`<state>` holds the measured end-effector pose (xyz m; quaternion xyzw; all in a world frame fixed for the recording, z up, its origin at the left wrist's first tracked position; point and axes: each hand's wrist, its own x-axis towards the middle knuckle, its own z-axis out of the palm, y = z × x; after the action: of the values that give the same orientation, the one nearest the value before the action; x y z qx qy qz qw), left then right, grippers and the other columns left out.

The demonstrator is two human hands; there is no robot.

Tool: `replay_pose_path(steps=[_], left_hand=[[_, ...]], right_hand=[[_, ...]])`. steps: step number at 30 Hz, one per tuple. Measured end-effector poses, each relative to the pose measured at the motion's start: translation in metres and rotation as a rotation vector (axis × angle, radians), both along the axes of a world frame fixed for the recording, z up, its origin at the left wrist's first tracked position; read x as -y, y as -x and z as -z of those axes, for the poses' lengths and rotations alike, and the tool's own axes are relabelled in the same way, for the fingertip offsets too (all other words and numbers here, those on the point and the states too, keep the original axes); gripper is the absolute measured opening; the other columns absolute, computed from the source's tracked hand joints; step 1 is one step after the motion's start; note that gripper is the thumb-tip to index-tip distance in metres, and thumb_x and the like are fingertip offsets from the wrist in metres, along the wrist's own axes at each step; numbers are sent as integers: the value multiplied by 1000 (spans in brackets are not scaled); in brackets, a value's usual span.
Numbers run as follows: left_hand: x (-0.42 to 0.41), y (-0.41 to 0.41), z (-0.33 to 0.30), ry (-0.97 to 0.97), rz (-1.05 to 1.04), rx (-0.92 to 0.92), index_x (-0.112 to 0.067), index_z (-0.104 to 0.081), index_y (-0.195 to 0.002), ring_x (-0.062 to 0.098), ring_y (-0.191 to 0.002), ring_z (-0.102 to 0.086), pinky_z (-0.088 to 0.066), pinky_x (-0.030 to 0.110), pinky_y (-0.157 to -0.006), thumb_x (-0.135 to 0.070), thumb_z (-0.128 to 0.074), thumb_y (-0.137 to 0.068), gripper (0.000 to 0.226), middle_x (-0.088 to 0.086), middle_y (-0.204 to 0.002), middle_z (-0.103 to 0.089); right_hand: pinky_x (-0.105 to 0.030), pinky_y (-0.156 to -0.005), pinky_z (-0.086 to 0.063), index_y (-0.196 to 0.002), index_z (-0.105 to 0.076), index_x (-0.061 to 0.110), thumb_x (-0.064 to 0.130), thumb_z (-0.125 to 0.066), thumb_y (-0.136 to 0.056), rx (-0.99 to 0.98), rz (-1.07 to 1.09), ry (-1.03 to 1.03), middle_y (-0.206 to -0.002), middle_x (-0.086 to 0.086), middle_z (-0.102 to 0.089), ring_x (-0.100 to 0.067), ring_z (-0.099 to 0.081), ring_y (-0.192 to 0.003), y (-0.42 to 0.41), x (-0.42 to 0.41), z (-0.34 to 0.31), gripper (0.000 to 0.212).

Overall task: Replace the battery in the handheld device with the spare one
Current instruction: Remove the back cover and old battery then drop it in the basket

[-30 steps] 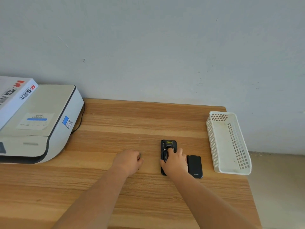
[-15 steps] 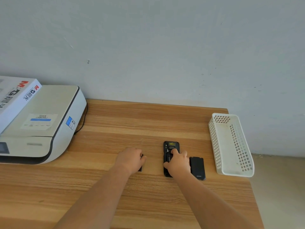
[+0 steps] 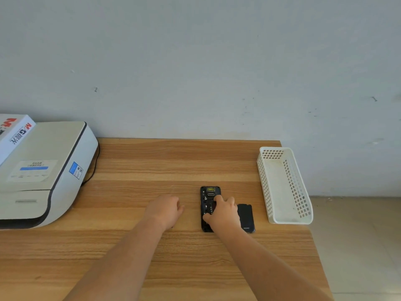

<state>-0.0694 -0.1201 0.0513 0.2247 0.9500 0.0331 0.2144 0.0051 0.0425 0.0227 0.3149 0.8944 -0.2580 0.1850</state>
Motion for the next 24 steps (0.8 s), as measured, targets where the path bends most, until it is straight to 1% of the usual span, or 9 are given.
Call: replay_pose_path(steps=[3, 5, 8, 11, 13, 15, 17, 21, 24], left_hand=[[-8, -1, -5, -10, -13, 14, -22, -61, -86, 9, -69, -59, -50, 26, -61, -41, -45, -98, 28, -6, -78, -61], [-14, -1, -10, -1, -22, 25, -22, -63, -91, 8, -71, -62, -54, 26, -66, -44, -43, -99, 30, -5, -80, -64], [-23, -2, -17, 11, -16, 24, -20, -63, -96, 10, -76, -62, -55, 28, -72, -46, -40, -99, 34, -4, -85, -66], [-31, -3, -19, 6, -6, 17, -22, -63, -96, 11, -81, -62, -56, 31, -78, -46, -39, -99, 34, -5, -88, -65], [-37, -5, -19, -2, -6, 26, -22, -62, -95, 11, -84, -62, -56, 32, -81, -45, -40, -100, 33, -4, -90, -65], [-42, -7, -18, -3, -4, 29, -22, -62, -96, 10, -82, -62, -55, 29, -78, -45, -40, -100, 33, -5, -90, -64], [-46, -9, -18, 8, 1, 25, -22, -61, -96, 8, -78, -61, -53, 24, -71, -45, -39, -100, 32, -6, -87, -64], [-54, -12, -15, 37, 6, 18, -23, -61, -95, 7, -77, -61, -54, 26, -74, -46, -40, -100, 31, -7, -85, -63], [-59, -15, -12, 54, 15, -3, -25, -60, -93, 5, -74, -59, -49, 22, -67, -46, -41, -100, 30, -9, -83, -62]], right_hand=[[-42, -87, -53, -129, -43, 22, 35, -67, -81, -88, 10, 8, -124, -7, -37, -25, -42, -112, 0, -16, -14, 54], [-40, -86, -52, -127, -45, 22, 34, -66, -81, -151, 38, -1, -123, -6, -37, -23, -42, -110, 0, -34, -24, 53], [-39, -86, -51, -126, -46, 22, 35, -65, -80, -214, 99, -45, -122, -6, -38, -22, -41, -107, -3, -68, -39, 51], [-43, -84, -52, -125, -46, 21, 35, -64, -80, -239, 162, -114, -120, -7, -38, -23, -41, -104, -7, -104, -52, 50], [-41, -82, -49, -127, -45, 20, 35, -64, -81, -237, 184, -137, -120, -8, -38, -22, -39, -101, -11, -124, -56, 52], [-41, -83, -48, -128, -45, 21, 34, -64, -80, -245, 194, -137, -121, -8, -38, -22, -37, -101, -17, -142, -57, 52], [-43, -85, -49, -128, -45, 21, 33, -64, -80, -239, 208, -138, -125, -9, -38, -25, -40, -108, -22, -157, -57, 52], [-45, -89, -51, -129, -44, 20, 32, -65, -82, -202, 220, -151, -129, -10, -39, -28, -42, -114, -31, -177, -52, 52], [-45, -89, -54, -132, -43, 19, 30, -66, -83, -180, 219, -154, -131, -11, -38, -29, -42, -116, -36, -188, -44, 55]])
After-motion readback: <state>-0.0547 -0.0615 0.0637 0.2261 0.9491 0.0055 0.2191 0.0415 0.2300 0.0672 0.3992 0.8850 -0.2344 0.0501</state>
